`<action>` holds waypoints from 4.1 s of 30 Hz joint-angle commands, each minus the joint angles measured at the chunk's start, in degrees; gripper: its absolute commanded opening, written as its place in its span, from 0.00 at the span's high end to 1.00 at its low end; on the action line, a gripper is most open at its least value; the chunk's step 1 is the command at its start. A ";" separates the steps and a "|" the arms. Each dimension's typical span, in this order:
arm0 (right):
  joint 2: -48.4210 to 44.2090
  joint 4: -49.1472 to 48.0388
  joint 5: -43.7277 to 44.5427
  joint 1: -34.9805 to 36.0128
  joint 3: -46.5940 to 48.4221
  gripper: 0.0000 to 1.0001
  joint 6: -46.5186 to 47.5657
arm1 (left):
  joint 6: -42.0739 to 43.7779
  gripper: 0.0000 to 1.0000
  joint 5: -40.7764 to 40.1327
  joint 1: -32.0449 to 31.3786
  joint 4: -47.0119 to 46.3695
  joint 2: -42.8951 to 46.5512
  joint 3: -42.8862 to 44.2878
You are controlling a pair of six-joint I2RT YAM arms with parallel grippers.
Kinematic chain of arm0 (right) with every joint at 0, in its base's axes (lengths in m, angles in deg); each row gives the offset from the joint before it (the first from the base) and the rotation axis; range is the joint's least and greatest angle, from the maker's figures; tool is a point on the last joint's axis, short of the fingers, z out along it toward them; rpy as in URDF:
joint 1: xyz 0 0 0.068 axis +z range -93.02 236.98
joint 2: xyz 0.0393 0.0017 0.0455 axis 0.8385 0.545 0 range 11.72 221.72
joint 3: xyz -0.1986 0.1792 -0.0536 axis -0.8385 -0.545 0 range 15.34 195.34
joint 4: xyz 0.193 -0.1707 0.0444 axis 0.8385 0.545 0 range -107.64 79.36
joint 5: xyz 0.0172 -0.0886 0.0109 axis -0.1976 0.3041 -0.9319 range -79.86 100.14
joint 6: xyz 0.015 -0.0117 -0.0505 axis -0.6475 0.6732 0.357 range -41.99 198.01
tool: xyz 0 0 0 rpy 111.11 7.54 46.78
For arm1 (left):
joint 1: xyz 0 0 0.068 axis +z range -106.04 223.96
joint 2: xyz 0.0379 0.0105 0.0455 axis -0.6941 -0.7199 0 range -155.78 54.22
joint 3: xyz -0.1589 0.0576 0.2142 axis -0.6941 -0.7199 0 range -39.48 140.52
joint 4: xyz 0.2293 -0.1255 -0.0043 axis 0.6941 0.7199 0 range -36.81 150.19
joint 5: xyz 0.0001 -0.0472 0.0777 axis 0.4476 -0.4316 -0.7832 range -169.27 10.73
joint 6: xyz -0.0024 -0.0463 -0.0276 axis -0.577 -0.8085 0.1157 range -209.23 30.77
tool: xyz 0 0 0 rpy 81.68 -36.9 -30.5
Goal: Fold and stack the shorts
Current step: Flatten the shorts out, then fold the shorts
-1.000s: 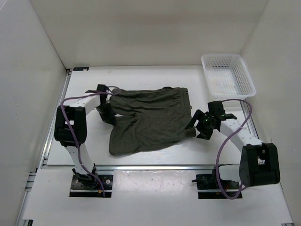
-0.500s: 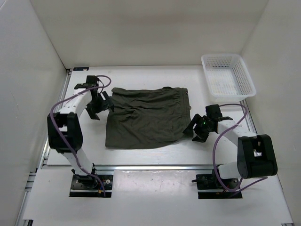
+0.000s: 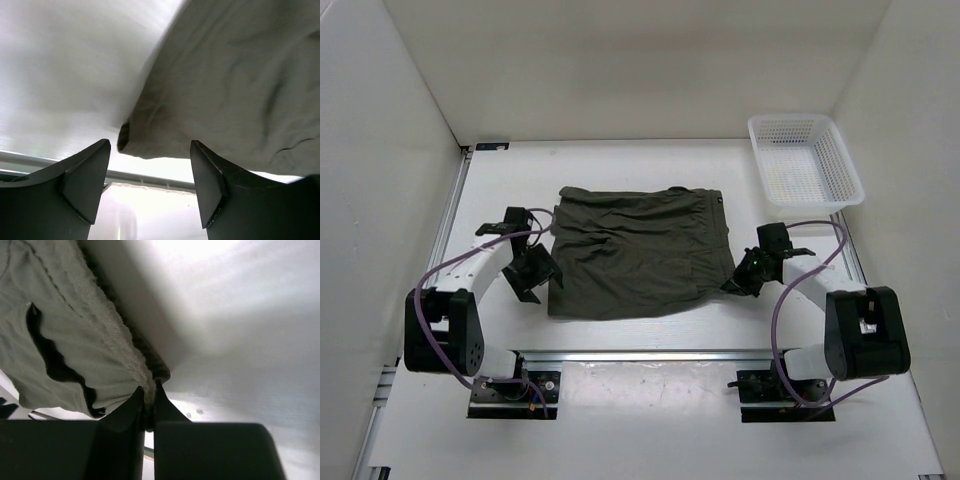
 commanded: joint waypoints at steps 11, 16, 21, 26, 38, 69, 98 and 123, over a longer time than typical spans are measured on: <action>-9.44 14.68 16.69 0.30 15.39 0.28 7.80 | 2.98 0.26 -2.93 -2.03 2.17 -16.50 36.88; 7.24 12.75 16.69 1.35 31.48 0.85 10.79 | 2.99 0.47 -1.53 -2.04 3.83 -27.95 51.46; 25.68 12.75 14.15 1.36 48.36 0.91 11.50 | 4.04 0.66 -0.90 -3.26 5.06 -39.27 63.42; 39.67 14.67 12.74 2.41 64.19 0.94 9.30 | 4.05 0.86 -1.51 -3.79 8.93 -50.01 76.87; 45.58 18.29 16.16 3.99 74.13 0.79 11.67 | 6.77 0.15 -7.41 -3.79 11.84 -57.94 83.66; 53.49 18.82 16.08 3.99 79.23 0.82 12.90 | -0.87 0.89 0.49 -3.27 4.02 -62.94 93.75; 18.90 14.17 14.07 4.88 59.16 0.30 11.06 | 1.32 0.39 -4.95 2.01 3.92 -23.52 60.42; -20.33 5.82 0.34 3.20 -3.90 0.24 2.09 | -12.04 0.17 2.26 -3.27 -7.85 8.78 -11.97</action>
